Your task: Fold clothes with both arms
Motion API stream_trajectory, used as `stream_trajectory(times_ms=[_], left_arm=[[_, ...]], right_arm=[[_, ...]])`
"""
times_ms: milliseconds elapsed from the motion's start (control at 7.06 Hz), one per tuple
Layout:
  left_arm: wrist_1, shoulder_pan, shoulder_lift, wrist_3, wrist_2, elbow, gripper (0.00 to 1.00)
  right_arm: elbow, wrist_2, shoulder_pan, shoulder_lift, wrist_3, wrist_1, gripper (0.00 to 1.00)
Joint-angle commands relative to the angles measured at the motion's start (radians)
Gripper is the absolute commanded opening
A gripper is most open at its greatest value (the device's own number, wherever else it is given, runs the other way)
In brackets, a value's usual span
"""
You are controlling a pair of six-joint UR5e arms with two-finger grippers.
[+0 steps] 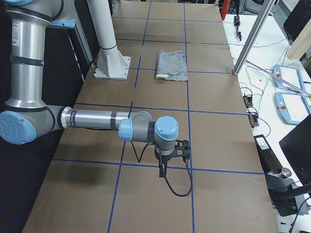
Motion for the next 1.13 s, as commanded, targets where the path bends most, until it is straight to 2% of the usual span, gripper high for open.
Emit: stream_trajectory(times_ms=[0,992], left_arm=[[-0.005,0.002,0.001,0.002,0.003,0.008,1.00],[-0.002,0.002,0.011,0.000,0.006,0.006,1.00]], right_arm=[[-0.001,0.001,-0.001,0.000,-0.001,0.000,1.00],[-0.011,0.015,-0.003,-0.031,0.006,-0.001,1.00]])
